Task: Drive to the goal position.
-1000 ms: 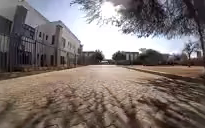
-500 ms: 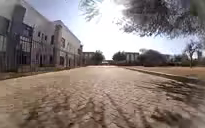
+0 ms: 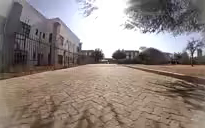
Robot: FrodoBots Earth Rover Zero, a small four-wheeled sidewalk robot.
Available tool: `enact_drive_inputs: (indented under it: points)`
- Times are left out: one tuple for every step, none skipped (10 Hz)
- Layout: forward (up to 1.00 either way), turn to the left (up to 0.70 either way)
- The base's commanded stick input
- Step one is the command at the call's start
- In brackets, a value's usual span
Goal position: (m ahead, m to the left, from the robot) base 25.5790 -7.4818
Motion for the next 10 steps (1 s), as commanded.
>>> enact_drive_inputs:
  points:
    - [1.0,0.0]
    - [1.0,0.0]
    - [1.0,0.0]
    - [1.0,0.0]
    - [1.0,0.0]
    - [1.0,0.0]
    - [1.0,0.0]
    - [1.0,0.0]
    - [1.0,0.0]
    - [1.0,0.0]
